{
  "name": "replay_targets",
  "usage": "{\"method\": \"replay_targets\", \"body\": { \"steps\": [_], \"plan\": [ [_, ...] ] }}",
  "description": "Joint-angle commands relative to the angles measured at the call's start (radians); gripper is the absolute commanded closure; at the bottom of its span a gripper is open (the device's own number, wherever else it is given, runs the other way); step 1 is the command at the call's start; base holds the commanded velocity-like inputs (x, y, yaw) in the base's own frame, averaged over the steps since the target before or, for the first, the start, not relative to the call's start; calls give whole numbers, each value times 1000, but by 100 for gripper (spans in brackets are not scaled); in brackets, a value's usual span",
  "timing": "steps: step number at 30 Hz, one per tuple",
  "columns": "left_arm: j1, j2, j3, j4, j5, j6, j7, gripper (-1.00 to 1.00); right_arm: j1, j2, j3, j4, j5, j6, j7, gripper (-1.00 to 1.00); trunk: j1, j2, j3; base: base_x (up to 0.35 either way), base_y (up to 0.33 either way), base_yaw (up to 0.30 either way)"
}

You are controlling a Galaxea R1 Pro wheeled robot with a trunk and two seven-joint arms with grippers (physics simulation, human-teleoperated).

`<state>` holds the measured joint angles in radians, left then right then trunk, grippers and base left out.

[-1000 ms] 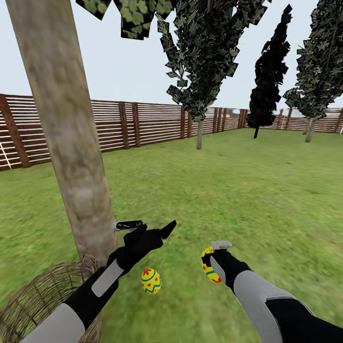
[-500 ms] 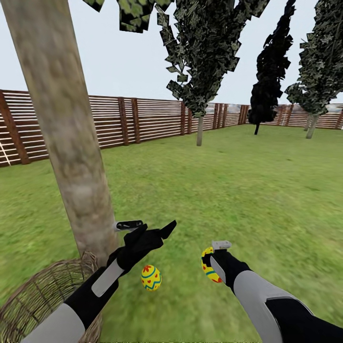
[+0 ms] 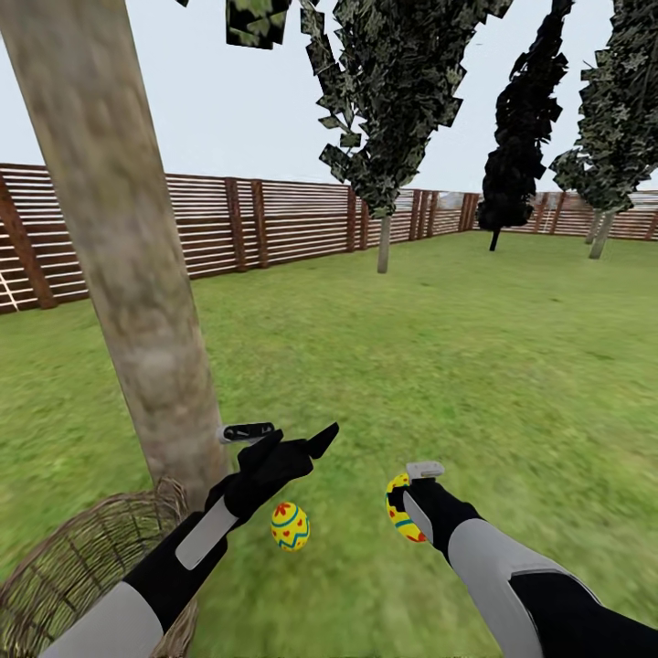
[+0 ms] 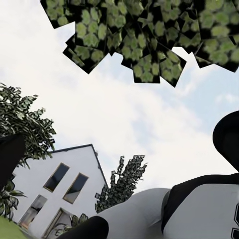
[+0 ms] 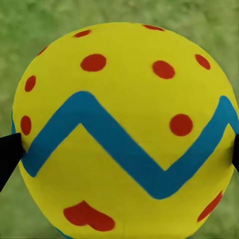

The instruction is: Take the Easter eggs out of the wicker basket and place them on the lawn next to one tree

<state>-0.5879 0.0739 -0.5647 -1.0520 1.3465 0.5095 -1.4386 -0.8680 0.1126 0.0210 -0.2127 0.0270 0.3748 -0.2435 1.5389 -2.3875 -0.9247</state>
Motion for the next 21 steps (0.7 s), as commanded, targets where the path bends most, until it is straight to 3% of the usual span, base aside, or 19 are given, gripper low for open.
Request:
{"method": "replay_targets", "body": {
  "steps": [1,21],
  "plan": [
    [-1,1,-4,0,8,11,-2,-100,0,1,2,-1,2,7,-2,100,0,0,-3,0,0,0],
    [-1,-11,-4,0,8,11,17,-100,0,0,2,-2,2,7,-1,100,0,0,-34,0,0,0]
  ]
}}
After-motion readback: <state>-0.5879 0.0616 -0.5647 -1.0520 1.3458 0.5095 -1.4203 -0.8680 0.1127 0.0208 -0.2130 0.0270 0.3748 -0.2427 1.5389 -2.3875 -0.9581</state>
